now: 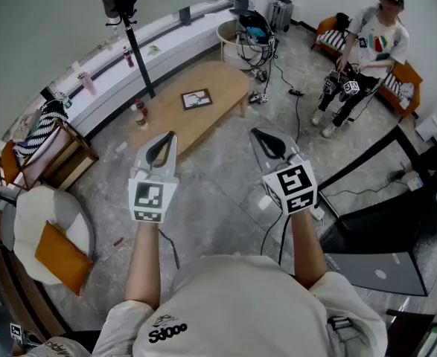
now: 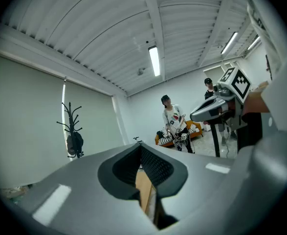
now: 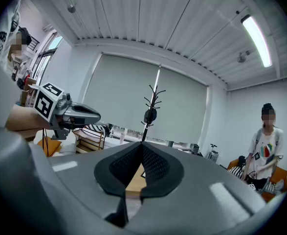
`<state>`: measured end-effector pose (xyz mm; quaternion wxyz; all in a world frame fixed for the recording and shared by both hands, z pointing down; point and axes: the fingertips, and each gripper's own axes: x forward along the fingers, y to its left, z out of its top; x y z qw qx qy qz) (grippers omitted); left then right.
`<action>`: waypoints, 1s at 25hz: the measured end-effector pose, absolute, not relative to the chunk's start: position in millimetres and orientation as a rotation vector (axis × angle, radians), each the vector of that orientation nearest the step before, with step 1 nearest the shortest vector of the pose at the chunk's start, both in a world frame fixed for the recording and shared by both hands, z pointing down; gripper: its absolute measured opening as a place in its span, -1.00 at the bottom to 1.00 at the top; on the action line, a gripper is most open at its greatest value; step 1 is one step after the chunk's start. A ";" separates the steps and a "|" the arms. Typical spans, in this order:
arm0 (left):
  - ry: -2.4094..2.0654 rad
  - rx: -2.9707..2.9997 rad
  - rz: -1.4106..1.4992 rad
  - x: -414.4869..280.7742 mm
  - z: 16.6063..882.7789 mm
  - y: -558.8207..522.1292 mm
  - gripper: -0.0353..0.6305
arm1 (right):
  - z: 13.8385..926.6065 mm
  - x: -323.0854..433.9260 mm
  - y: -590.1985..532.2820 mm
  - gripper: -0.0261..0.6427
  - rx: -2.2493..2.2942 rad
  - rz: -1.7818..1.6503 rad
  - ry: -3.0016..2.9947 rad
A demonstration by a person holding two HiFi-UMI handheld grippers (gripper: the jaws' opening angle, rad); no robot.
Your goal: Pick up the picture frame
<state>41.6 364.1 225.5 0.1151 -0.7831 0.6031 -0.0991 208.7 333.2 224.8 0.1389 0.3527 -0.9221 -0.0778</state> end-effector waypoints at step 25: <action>1.832 -2.246 -0.319 94.5 230.4 330.2 -0.87 | 226.4 254.2 290.5 -0.91 0.970 -0.169 -2.774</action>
